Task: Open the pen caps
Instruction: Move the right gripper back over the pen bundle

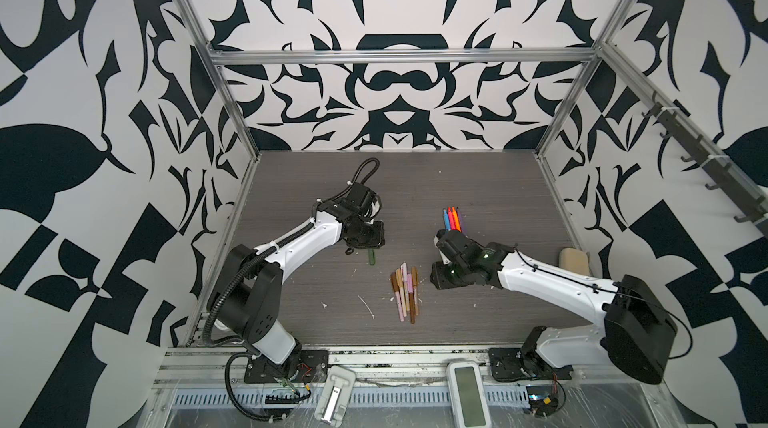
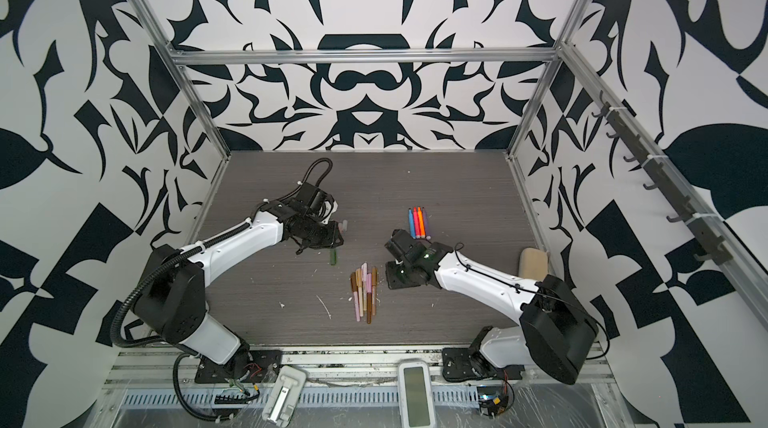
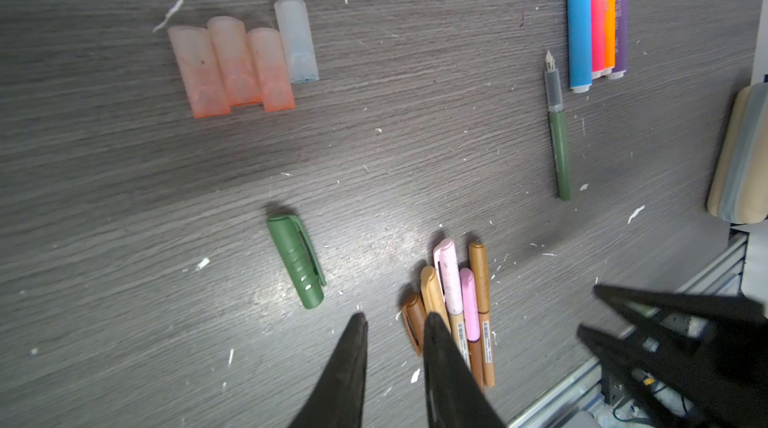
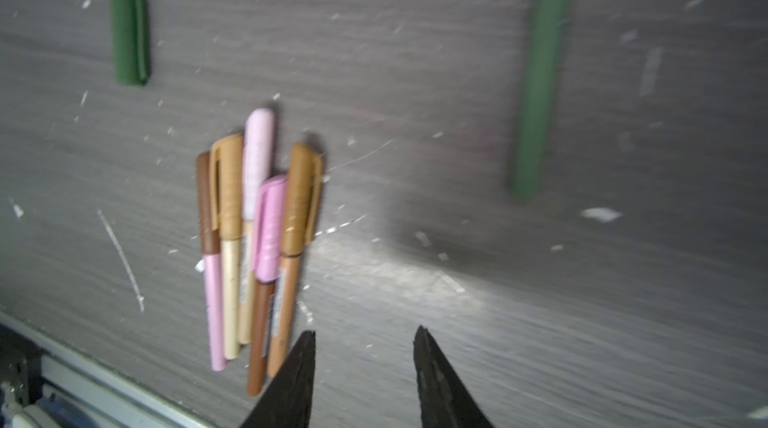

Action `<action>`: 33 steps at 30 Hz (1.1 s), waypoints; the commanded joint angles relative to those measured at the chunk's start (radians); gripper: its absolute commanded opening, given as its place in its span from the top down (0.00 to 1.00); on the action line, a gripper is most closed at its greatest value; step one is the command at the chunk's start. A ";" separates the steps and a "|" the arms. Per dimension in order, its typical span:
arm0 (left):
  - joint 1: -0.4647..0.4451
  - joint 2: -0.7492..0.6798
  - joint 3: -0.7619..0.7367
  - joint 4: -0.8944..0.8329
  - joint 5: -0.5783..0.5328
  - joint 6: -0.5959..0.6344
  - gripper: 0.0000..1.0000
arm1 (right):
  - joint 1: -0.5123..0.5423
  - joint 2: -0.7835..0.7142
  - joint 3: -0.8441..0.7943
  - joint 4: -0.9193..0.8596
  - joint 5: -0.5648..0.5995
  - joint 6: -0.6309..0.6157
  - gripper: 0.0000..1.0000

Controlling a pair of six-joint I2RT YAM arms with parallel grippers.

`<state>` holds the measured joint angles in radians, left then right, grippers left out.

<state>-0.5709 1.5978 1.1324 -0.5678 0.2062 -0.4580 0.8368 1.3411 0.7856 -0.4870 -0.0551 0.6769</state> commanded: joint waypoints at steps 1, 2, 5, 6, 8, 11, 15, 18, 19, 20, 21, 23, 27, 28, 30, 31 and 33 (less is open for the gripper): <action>-0.003 -0.012 -0.011 0.013 0.018 -0.015 0.72 | 0.064 0.028 -0.002 0.062 0.055 0.091 0.58; -0.003 -0.012 -0.013 0.014 0.019 -0.015 0.72 | 0.083 0.040 0.000 0.070 0.059 0.101 0.59; -0.002 -0.017 -0.021 0.017 0.019 -0.016 0.72 | 0.138 0.085 0.008 0.092 0.072 0.127 0.60; -0.003 -0.020 -0.025 0.019 0.020 -0.016 0.72 | 0.152 0.101 0.012 0.094 0.078 0.136 0.61; -0.002 -0.024 -0.033 0.020 0.022 -0.016 0.72 | 0.178 0.123 0.014 0.102 0.089 0.151 0.62; -0.003 -0.028 -0.043 0.023 0.022 -0.016 0.71 | 0.208 0.150 0.015 0.119 0.090 0.167 0.67; -0.003 -0.024 -0.047 0.029 0.026 -0.016 0.72 | 0.232 0.172 0.022 0.113 0.109 0.177 0.70; -0.002 -0.022 -0.047 0.033 0.028 -0.016 0.72 | 0.235 0.171 0.018 0.107 0.120 0.186 0.72; -0.002 -0.022 -0.046 0.035 0.029 -0.017 0.72 | 0.235 0.168 0.015 0.105 0.126 0.185 0.72; -0.002 -0.021 -0.047 0.037 0.028 -0.018 0.72 | 0.235 0.167 0.012 0.101 0.129 0.187 0.73; -0.003 -0.021 -0.048 0.039 0.029 -0.019 0.72 | 0.235 0.167 0.007 0.098 0.132 0.187 0.73; -0.002 -0.022 -0.051 0.043 0.032 -0.022 0.72 | 0.235 0.166 0.004 0.093 0.136 0.187 0.73; -0.004 -0.028 -0.057 0.042 0.032 -0.024 0.72 | 0.236 0.166 0.006 0.064 0.157 0.187 0.74; -0.003 -0.030 -0.059 0.041 0.032 -0.023 0.72 | 0.235 0.166 0.006 0.057 0.164 0.189 0.74; -0.003 -0.034 -0.062 0.041 0.029 -0.022 0.72 | 0.236 0.163 0.007 0.045 0.174 0.191 0.74; -0.002 -0.034 -0.063 0.040 0.029 -0.022 0.72 | 0.236 0.161 0.007 0.045 0.175 0.192 0.74; -0.002 -0.035 -0.063 0.041 0.030 -0.022 0.72 | 0.235 0.158 0.008 0.052 0.167 0.194 0.74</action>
<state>-0.5709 1.5921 1.0859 -0.5255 0.2287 -0.4747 1.0687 1.5211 0.7849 -0.4107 0.0834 0.8585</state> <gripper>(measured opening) 0.283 0.259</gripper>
